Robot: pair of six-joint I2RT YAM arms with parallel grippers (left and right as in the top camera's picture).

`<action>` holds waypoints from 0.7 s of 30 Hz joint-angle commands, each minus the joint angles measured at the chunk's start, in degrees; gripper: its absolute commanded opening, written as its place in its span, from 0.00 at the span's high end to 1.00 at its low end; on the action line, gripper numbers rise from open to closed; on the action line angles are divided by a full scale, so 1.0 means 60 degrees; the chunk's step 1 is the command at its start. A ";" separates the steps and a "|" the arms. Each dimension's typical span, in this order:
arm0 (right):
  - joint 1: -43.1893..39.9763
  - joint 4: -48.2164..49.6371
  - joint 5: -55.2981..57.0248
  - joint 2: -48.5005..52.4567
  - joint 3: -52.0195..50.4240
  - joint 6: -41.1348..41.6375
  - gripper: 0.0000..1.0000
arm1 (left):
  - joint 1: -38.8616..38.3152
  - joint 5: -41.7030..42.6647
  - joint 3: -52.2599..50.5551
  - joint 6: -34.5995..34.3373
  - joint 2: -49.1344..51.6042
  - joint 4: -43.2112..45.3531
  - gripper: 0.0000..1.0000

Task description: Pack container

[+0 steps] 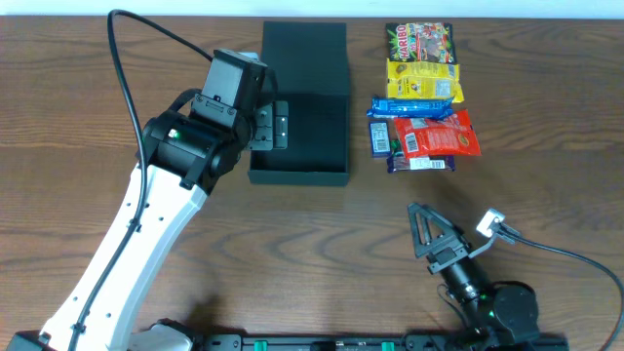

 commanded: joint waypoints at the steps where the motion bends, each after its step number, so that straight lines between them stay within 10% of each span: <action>1: -0.0361 -0.0091 0.0780 0.0750 0.0765 -0.1198 0.01 | 0.0018 -0.0419 0.0106 0.0353 0.0080 0.0262 0.05; 13: -0.2612 -0.1093 -0.0637 0.9245 0.6604 -0.5242 0.01 | 0.0867 -0.1384 0.0106 0.0441 0.0484 0.1978 0.05; 21: -0.3013 -0.2980 -0.0736 1.3606 0.9901 -0.5388 0.01 | 0.1596 -0.1002 0.0106 0.0433 0.1417 0.2113 0.05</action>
